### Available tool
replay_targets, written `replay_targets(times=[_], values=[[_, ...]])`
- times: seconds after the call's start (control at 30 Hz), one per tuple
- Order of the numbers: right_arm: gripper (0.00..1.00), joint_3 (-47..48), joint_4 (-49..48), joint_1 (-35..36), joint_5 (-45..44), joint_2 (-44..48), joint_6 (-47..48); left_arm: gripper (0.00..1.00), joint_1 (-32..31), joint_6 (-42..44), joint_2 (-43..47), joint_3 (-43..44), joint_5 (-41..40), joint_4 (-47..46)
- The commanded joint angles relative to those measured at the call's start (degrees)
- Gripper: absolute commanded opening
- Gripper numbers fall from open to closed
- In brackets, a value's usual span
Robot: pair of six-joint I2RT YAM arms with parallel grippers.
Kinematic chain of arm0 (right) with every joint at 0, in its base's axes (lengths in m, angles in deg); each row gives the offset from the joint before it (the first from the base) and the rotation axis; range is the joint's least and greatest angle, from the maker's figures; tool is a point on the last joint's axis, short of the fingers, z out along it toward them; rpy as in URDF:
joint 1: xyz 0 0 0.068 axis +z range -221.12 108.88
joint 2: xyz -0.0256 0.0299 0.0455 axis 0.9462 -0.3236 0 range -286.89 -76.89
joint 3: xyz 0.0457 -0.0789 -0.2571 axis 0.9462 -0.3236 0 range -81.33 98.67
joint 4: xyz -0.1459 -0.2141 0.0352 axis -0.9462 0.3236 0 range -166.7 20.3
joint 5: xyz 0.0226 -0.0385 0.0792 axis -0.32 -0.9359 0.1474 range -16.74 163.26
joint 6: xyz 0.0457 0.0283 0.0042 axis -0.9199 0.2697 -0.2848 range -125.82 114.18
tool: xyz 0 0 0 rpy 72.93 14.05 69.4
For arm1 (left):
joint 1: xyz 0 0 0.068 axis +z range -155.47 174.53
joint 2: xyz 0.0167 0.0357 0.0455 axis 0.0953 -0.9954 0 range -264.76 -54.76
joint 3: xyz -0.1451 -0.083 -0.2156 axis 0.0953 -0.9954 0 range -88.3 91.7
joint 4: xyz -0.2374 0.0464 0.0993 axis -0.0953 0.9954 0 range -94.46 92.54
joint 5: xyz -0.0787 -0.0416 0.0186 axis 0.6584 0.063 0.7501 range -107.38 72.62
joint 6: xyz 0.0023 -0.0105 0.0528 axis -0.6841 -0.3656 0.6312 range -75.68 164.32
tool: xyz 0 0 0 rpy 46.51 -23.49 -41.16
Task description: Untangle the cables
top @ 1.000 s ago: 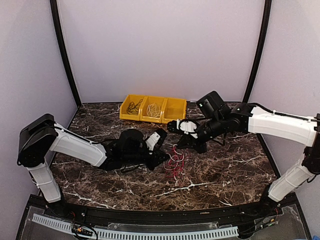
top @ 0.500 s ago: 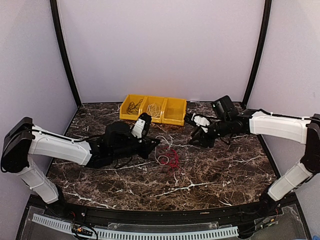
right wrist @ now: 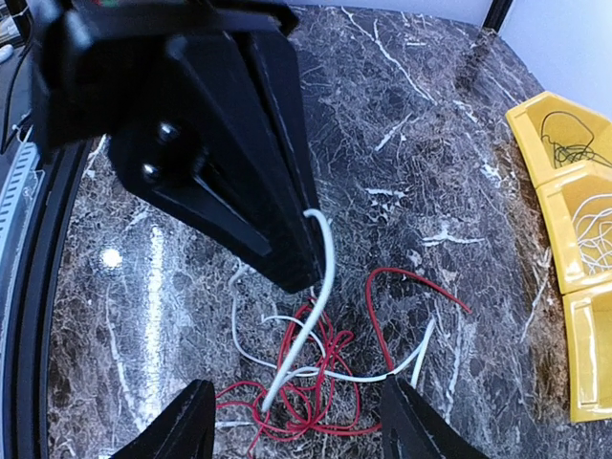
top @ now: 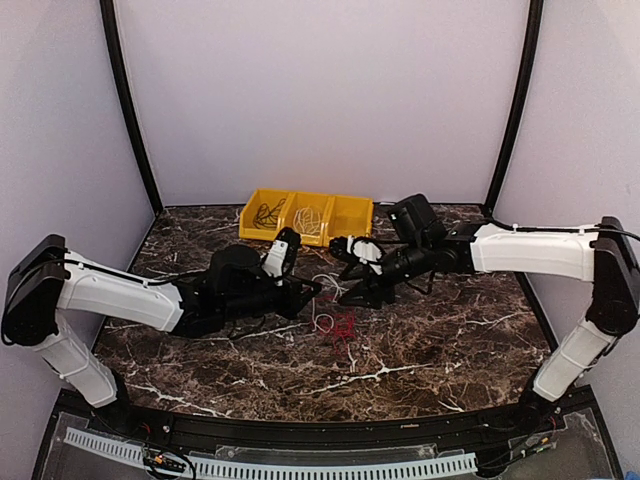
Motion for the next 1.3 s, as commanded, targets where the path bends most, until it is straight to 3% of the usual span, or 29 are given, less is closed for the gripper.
replay_targets(times=[0.0, 0.2, 0.27, 0.33, 0.37, 0.57, 0.73, 0.93, 1.13, 1.27], values=[[0.61, 1.02, -7.43, 0.36, 2.41, -4.30, -0.35, 0.00, 0.10, -2.34, 4.74, 1.78, 2.78, -0.73], [0.59, -0.23, -15.64, 0.71, 2.15, -10.64, -4.22, 0.00, 0.07, -4.00, 10.23, 3.02, 3.24, 0.64], [0.46, 0.14, -16.48, 0.72, 3.79, -13.37, -5.09, 0.00, 0.10, -4.74, 12.06, 3.09, 3.50, 0.69], [0.24, 1.30, -15.72, 0.73, 4.69, -16.31, -6.50, 0.00, 0.13, -5.20, 13.77, 3.57, 3.87, 1.05], [0.19, 1.66, -15.27, 0.73, 4.99, -17.67, -7.31, 0.00, 0.09, -4.91, 15.09, 4.01, 3.87, 1.62], [0.18, 1.29, -12.88, 0.59, 5.07, -22.17, -8.87, 0.00, 0.00, 2.63, 22.76, 14.28, -0.48, 11.51], [0.17, 2.66, -10.98, -0.40, 4.90, -24.43, -10.10, 0.00, 0.04, 9.70, 24.92, 29.58, -6.42, 21.39], [0.20, 3.38, -7.10, -1.11, 4.85, -20.69, -8.36, 0.00, 0.07, 12.72, 22.30, 39.03, -15.57, 29.52], [0.52, 3.96, 2.66, -1.80, -0.66, -10.03, -3.01, 0.00, 0.30, 12.39, 19.16, 40.14, -18.88, 34.81], [0.60, 0.13, 5.09, -4.19, -1.70, -1.48, -2.07, 0.00, 1.22, 11.35, 18.08, 36.98, -18.57, 34.05]])
